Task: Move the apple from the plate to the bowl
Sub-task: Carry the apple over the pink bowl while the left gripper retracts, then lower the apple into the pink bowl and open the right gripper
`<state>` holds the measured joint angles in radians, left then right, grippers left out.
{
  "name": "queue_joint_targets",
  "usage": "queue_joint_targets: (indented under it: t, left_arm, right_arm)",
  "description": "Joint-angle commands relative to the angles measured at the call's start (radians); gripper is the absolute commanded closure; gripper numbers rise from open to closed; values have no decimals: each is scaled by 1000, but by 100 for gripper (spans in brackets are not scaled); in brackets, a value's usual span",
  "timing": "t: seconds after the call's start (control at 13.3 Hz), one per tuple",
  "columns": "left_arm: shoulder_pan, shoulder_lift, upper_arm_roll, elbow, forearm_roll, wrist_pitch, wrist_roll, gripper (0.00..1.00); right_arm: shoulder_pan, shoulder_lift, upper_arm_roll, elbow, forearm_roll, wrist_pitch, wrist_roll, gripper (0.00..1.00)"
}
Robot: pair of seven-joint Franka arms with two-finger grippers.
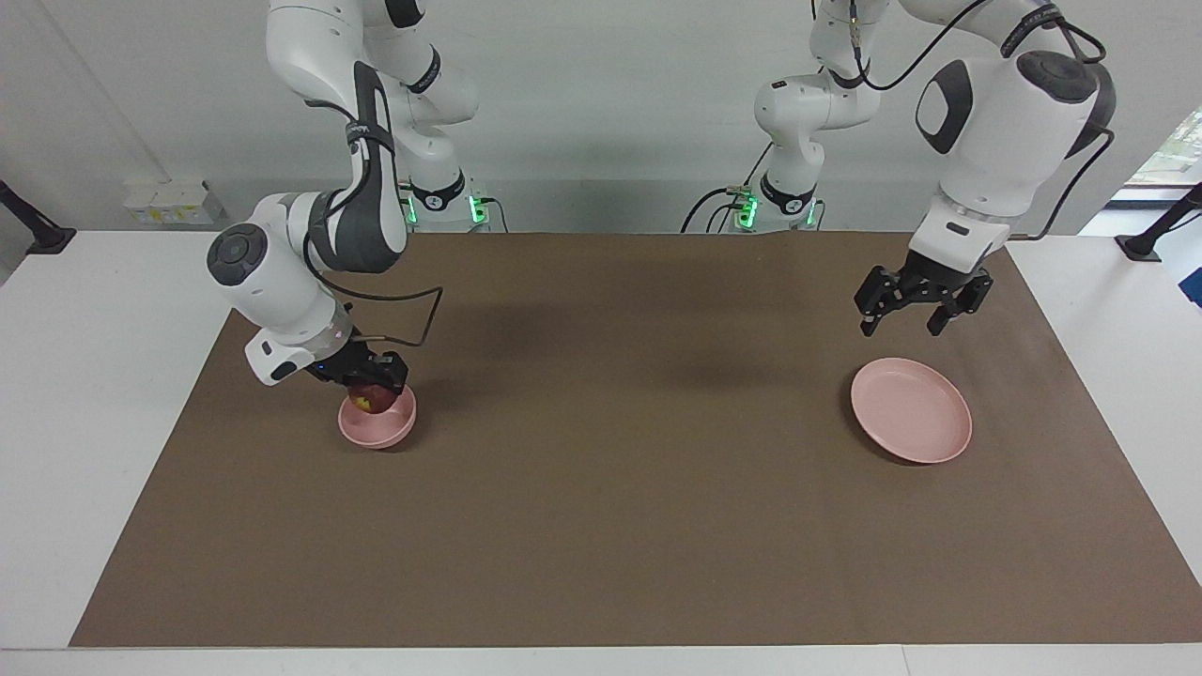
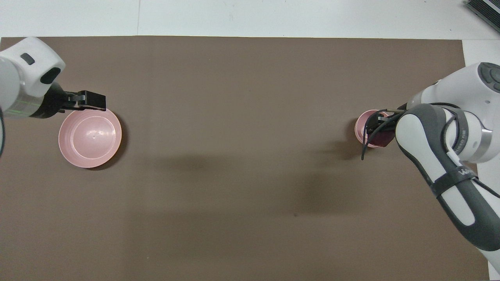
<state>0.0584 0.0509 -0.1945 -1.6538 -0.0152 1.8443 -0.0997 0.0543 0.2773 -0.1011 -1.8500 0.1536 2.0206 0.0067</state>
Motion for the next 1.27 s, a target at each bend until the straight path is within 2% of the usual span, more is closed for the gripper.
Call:
queue_joint_targets:
  t: [0.0,0.22,0.38,0.82,0.97,1.2]
  left_arm:
    - [-130,15,161,147,21,-162,18,0]
    - [-143,-5,207,245,15,-339,98,0]
    - [-143,-25,208,276,20,-407,110,0]
    - [-118,-65,199,275,15,-491,110,0]
    - [-114,-94,205,263,15,-481,107,0]
    - [-111,-95,205,259,15,-490,104,0]
  right_arm:
    - [-19,14,11,-9,-23,38,-22,100]
    - [-19,31,11,-5,-23,52,-13,100]
    - [-19,46,11,-5,-20,56,-13,95]
    - [-10,65,12,2,-11,69,13,79]
    - [-11,75,12,15,-6,70,16,79]
    - [-10,85,12,15,-2,96,27,79]
